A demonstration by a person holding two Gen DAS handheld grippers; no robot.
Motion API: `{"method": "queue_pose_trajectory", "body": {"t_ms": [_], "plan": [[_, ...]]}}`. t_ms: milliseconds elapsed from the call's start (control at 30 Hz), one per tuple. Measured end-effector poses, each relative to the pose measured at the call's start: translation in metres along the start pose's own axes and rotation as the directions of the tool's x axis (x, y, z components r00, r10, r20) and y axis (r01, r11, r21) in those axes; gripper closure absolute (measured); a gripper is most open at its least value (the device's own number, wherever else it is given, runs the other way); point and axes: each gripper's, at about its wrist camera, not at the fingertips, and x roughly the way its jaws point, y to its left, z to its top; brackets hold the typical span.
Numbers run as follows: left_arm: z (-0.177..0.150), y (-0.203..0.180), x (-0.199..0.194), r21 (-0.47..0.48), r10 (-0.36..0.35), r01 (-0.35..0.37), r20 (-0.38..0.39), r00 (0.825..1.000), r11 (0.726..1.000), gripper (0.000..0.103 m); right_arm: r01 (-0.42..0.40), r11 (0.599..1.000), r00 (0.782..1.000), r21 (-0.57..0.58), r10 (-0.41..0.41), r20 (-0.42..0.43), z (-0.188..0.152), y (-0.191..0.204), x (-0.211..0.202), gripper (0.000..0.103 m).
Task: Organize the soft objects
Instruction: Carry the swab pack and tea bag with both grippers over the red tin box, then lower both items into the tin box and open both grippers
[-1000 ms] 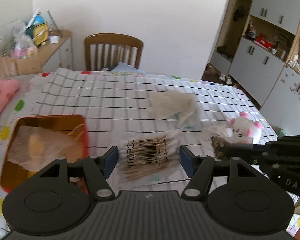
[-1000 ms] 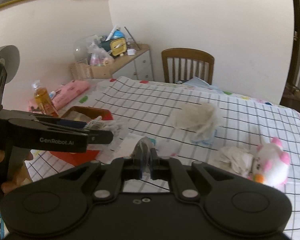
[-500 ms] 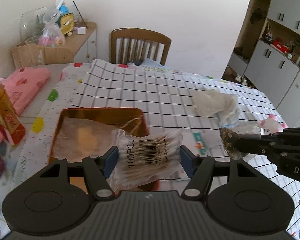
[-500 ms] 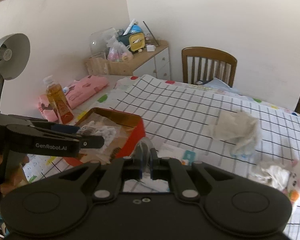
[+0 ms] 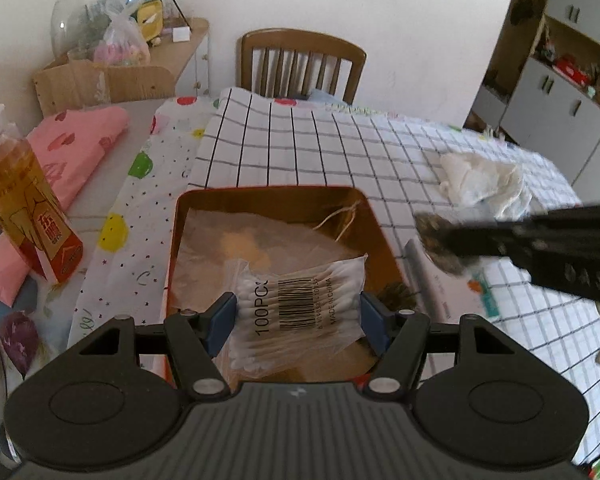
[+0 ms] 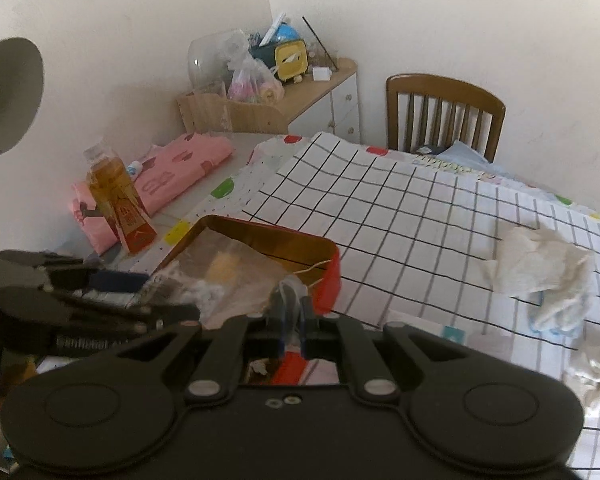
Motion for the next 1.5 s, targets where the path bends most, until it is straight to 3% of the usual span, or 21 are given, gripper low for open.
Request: {"method": "queue_pose_trajectory", "body": {"t_ms": [400, 733, 1000, 1500], "plan": [[-0.004, 0.006, 0.028, 0.057, -0.025, 0.027, -0.047, 0.999, 0.998, 0.037, 0.024, 1.000, 0.997, -0.009, -0.025, -0.069, 0.014, 0.018, 0.070, 0.097], [-0.005, 0.006, 0.047, 0.090, -0.024, 0.031, -0.071, 0.997, 0.995, 0.037, 0.037, 0.999, 0.991, -0.032, -0.041, -0.126, 0.013, 0.020, 0.103, 0.096], [-0.003, 0.002, 0.056, 0.119, -0.021, 0.030, -0.078, 0.997, 0.992, 0.037, 0.019, 1.000, 0.991, -0.020, -0.021, -0.133, 0.013, 0.018, 0.103, 0.085], [-0.004, -0.001, 0.047, 0.139, -0.013, 0.022, -0.061, 0.998, 0.990, 0.033, -0.012, 1.000, 0.995, -0.022, 0.010, -0.102, 0.013, 0.016, 0.074, 0.075]]}}
